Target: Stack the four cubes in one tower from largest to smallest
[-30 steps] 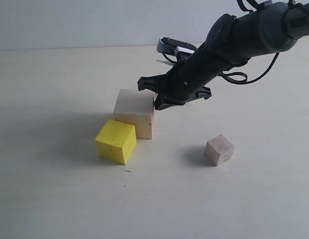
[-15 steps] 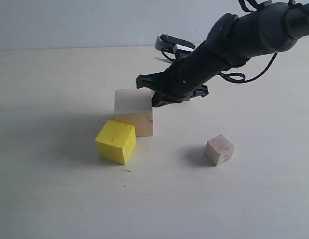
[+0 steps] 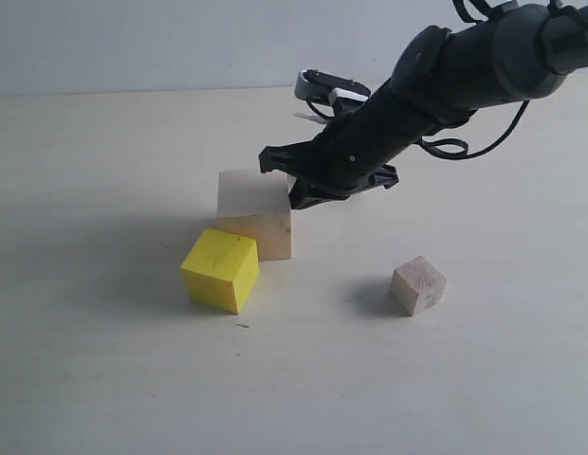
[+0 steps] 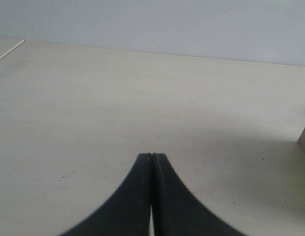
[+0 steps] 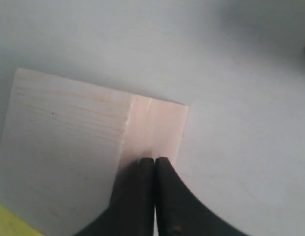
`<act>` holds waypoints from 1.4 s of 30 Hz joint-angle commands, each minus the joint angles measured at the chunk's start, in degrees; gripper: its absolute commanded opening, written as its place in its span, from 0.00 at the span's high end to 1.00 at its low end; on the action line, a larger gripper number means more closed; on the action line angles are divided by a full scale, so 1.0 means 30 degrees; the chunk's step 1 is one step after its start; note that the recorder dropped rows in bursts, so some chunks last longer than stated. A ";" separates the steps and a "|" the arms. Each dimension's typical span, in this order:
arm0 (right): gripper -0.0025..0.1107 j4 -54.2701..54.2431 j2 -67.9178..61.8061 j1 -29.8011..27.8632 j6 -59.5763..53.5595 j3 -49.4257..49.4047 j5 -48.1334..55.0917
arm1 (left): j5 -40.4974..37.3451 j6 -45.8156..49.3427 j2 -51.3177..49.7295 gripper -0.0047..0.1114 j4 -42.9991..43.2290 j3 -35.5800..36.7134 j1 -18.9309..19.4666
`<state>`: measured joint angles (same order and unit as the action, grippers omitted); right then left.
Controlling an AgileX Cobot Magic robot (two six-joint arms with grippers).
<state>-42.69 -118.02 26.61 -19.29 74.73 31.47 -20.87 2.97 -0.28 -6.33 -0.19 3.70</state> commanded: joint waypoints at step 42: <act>0.98 1.1806 2.5543 -0.0210 0.8626 -0.8981 0.3386 | 0.8940 0.0434 0.0094 0.96 -0.0152 0.0062 -0.0088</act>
<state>-7.52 -43.19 26.30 7.42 48.07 37.93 4.60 3.96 -0.28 -6.36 0.08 3.70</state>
